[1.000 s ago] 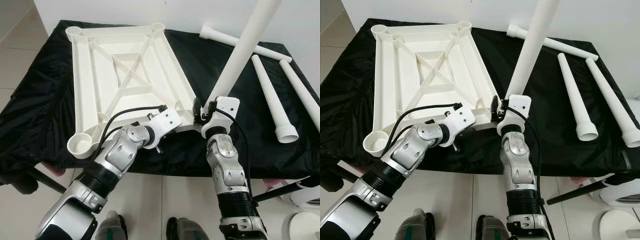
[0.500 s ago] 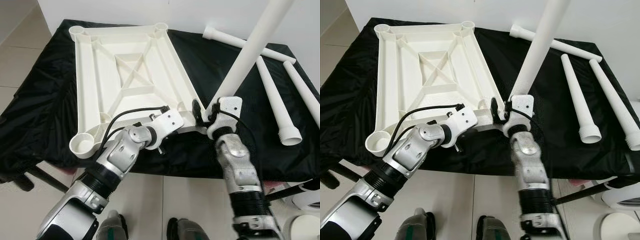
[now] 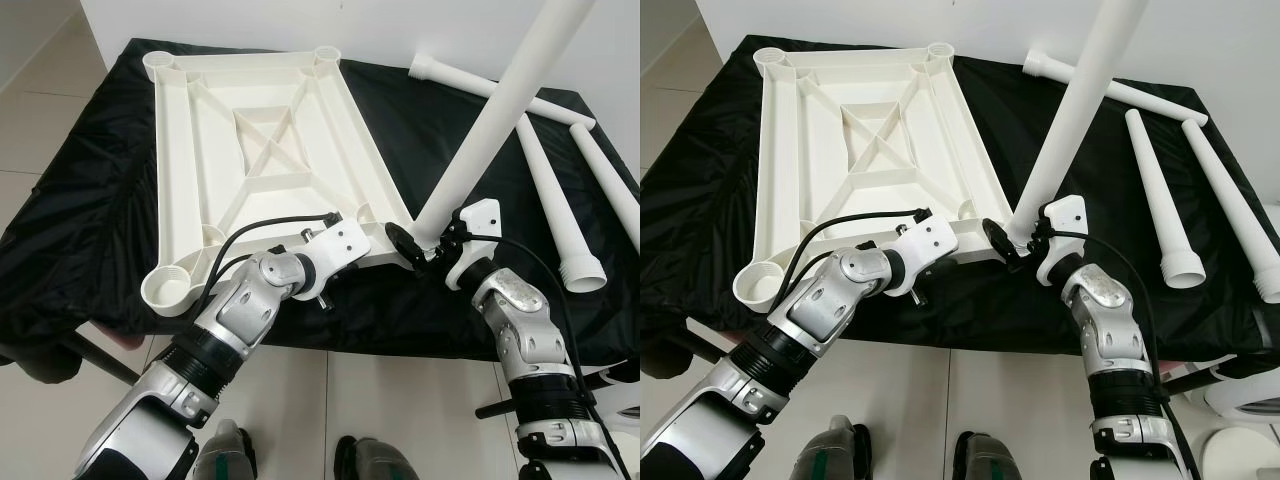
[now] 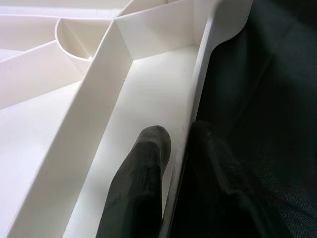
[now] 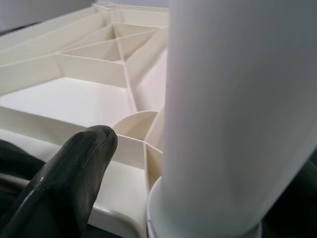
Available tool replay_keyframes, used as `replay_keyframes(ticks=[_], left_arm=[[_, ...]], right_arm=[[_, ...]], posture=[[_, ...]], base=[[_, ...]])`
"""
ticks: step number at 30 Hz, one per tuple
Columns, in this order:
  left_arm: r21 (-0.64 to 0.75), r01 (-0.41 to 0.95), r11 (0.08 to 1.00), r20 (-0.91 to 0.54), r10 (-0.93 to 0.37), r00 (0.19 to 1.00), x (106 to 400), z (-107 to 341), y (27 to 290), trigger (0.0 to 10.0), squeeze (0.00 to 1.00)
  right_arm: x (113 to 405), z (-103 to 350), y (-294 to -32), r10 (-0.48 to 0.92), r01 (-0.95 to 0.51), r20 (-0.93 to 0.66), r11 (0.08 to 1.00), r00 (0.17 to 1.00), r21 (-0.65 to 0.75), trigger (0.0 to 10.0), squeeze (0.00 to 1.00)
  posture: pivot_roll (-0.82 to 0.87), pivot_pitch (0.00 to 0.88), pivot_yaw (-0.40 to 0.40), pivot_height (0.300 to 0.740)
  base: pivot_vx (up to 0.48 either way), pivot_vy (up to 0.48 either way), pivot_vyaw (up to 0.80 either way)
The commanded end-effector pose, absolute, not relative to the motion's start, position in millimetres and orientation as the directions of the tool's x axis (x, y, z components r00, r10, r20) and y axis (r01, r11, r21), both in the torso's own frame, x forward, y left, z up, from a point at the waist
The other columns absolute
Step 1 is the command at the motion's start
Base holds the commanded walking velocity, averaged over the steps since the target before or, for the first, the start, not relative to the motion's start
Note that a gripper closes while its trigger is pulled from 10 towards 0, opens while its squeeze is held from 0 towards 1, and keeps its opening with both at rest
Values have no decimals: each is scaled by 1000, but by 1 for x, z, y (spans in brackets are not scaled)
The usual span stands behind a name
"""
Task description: Building children table
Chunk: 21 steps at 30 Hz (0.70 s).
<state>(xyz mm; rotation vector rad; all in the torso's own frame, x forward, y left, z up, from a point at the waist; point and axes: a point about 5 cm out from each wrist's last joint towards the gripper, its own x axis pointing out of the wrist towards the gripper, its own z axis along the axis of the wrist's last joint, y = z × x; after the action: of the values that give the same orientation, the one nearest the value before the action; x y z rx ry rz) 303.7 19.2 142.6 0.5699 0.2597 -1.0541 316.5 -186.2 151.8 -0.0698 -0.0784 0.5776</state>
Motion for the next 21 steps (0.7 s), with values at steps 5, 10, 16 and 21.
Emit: replay_keyframes(ticks=[5,10,16,21], left_arm=[[299,907,296,-476,-778,411,297,140,9,10000,0],[300,907,294,-477,-778,410,297,140,9,10000,0],[299,909,291,-478,-779,406,296,139,8,10000,0],[298,910,288,-478,-780,404,296,139,8,10000,0]], right_arm=[[325,159,-206,578,-570,48,814,815,-115,10000,0],[327,162,-212,580,-571,44,810,813,-131,10000,0],[327,164,-218,599,-590,35,796,800,-136,10000,0],[326,163,-221,609,-600,34,789,792,-133,0,0]], posture=[[-28,81,-41,740],[-28,80,-40,740],[-29,80,-39,740],[-31,77,-39,740]], base=[[0,0,0],[0,0,0],[0,0,0],[0,0,0]])
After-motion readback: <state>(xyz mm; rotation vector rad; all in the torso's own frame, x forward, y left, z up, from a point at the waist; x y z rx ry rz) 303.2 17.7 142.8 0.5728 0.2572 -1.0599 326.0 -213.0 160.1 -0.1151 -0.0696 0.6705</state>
